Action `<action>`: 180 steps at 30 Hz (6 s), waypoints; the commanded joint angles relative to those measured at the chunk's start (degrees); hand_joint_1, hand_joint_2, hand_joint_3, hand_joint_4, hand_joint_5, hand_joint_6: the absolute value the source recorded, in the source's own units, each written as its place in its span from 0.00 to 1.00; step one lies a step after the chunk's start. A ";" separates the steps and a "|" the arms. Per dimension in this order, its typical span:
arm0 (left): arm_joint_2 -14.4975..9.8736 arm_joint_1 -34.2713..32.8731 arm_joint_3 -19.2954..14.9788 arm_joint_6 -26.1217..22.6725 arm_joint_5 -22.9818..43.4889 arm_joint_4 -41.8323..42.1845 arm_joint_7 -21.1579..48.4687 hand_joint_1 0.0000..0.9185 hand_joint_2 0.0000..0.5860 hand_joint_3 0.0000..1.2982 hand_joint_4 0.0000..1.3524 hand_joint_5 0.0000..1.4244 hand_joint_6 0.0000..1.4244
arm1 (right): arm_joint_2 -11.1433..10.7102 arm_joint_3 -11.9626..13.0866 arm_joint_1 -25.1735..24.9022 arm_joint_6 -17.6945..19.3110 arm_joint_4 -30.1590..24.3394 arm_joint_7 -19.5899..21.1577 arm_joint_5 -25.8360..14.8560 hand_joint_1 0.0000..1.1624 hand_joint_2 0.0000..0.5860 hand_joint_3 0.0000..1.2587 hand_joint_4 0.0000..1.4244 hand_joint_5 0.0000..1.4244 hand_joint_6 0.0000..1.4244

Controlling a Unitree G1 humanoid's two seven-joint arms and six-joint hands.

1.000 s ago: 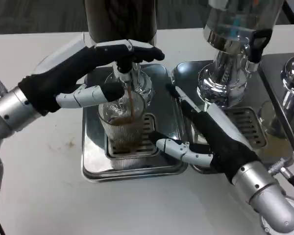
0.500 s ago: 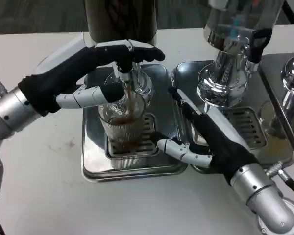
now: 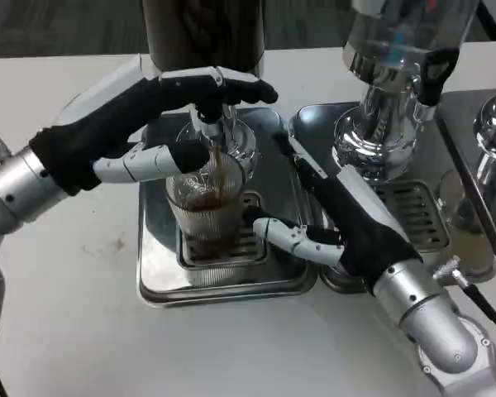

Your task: Grasp the cup under the faucet to collect the drink, then remove the cup.

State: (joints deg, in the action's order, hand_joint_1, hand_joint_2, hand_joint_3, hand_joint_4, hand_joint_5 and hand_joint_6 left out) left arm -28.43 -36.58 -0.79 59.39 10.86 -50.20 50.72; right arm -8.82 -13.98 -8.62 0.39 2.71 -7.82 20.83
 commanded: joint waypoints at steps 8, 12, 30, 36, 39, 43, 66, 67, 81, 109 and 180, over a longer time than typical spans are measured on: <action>-0.94 2.27 -1.72 -3.02 2.96 1.41 1.26 0.00 0.12 0.27 0.19 0.19 0.20 | 0.74 0.08 -2.15 2.19 3.47 0.79 -1.25 0.42 0.41 0.00 0.00 0.00 0.05; -2.16 2.36 -4.04 -4.88 4.54 1.97 1.16 0.00 0.12 0.27 0.20 0.19 0.20 | 0.29 0.28 -3.12 2.39 3.76 0.56 -1.51 0.42 0.41 0.00 0.00 0.00 0.05; -4.44 8.88 -11.81 -9.22 8.09 6.77 -0.47 0.00 0.12 0.27 0.20 0.19 0.21 | 0.88 0.27 -4.80 4.68 7.53 0.99 -2.75 0.42 0.42 0.00 0.00 0.00 0.07; -4.41 10.08 -14.32 -10.64 9.09 6.46 -1.31 0.00 0.12 0.27 0.20 0.19 0.21 | 0.72 0.31 -5.16 4.96 7.92 0.73 -2.84 0.42 0.42 0.00 0.00 0.01 0.07; -4.23 10.82 -15.15 -10.94 9.27 6.43 -1.66 0.00 0.12 0.27 0.20 0.19 0.21 | 0.73 0.12 -5.07 5.09 7.80 0.70 -2.75 0.42 0.42 0.00 0.00 0.01 0.07; -4.19 12.62 -15.95 -11.04 9.25 7.05 -2.37 0.00 0.12 0.27 0.20 0.19 0.21 | 0.64 0.13 -5.16 5.36 7.96 0.48 -2.94 0.42 0.43 0.00 0.00 0.01 0.07; -5.22 21.43 -15.79 -11.71 3.94 2.29 -6.75 0.00 0.15 0.28 0.21 0.19 0.22 | 2.03 -1.09 -9.09 7.31 13.44 -1.48 -4.57 0.40 0.39 0.00 0.00 0.00 0.06; -5.32 21.38 -15.79 -11.64 3.59 1.81 -6.95 0.00 0.15 0.28 0.21 0.19 0.22 | 2.08 -1.22 -9.40 7.40 13.86 -1.68 -4.67 0.39 0.39 0.00 0.00 0.00 0.06; -5.60 22.11 -16.03 -11.12 1.83 -1.73 -8.19 0.00 0.17 0.30 0.23 0.20 0.22 | 1.84 -3.28 -12.87 7.41 18.50 -3.75 -3.99 0.36 0.37 0.00 0.00 0.00 0.01; -6.52 24.03 -16.54 -11.60 2.00 -1.37 -8.88 0.00 0.21 0.35 0.27 0.22 0.24 | 4.57 -4.76 -14.05 10.07 23.43 2.27 0.76 0.47 0.36 0.00 0.00 0.00 0.06; -4.01 20.17 -11.16 -10.55 -0.71 -0.77 -9.44 0.00 0.23 0.35 0.28 0.23 0.26 | 7.31 -12.10 -7.46 -2.41 11.97 17.40 16.20 0.48 0.40 0.18 0.32 0.40 0.41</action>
State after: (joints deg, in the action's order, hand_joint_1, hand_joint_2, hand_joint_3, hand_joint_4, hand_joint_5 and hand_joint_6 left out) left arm -32.39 -16.60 -12.20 47.97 10.76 -51.13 41.90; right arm -1.90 -26.17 -16.91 -2.36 15.43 8.01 36.98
